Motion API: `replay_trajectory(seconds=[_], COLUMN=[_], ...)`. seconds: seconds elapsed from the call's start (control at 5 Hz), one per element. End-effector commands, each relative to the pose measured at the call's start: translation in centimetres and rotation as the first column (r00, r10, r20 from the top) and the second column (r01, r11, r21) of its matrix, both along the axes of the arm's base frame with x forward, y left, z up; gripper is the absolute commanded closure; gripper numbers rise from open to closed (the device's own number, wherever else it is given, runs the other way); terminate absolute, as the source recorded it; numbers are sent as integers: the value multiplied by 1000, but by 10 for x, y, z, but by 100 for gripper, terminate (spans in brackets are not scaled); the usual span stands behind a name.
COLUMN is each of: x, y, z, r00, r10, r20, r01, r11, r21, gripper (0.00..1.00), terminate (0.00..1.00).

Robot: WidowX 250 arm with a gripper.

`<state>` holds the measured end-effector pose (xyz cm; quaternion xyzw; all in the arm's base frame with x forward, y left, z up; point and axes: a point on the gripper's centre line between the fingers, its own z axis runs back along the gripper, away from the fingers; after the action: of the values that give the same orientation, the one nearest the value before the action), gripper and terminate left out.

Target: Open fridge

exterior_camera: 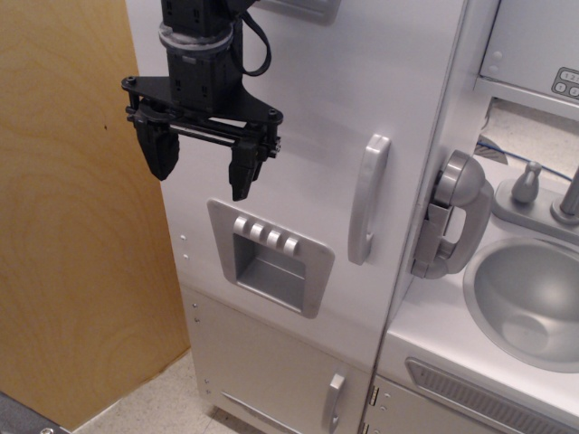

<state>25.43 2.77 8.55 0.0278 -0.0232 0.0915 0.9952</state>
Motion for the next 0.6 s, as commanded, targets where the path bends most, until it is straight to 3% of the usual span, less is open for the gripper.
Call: replay_trajectory(seconds=[0.0, 0.2, 0.4], x=[0, 16, 35], y=[0, -21, -44], z=[0, 17, 21], r00=[1000, 994, 993], r10=[0, -96, -102], r20=[0, 51, 56], r01=[0, 98, 104], r11=[1000, 995, 994], r21=[0, -32, -31], gripper=[0, 0, 0], terminate=[0, 0, 0])
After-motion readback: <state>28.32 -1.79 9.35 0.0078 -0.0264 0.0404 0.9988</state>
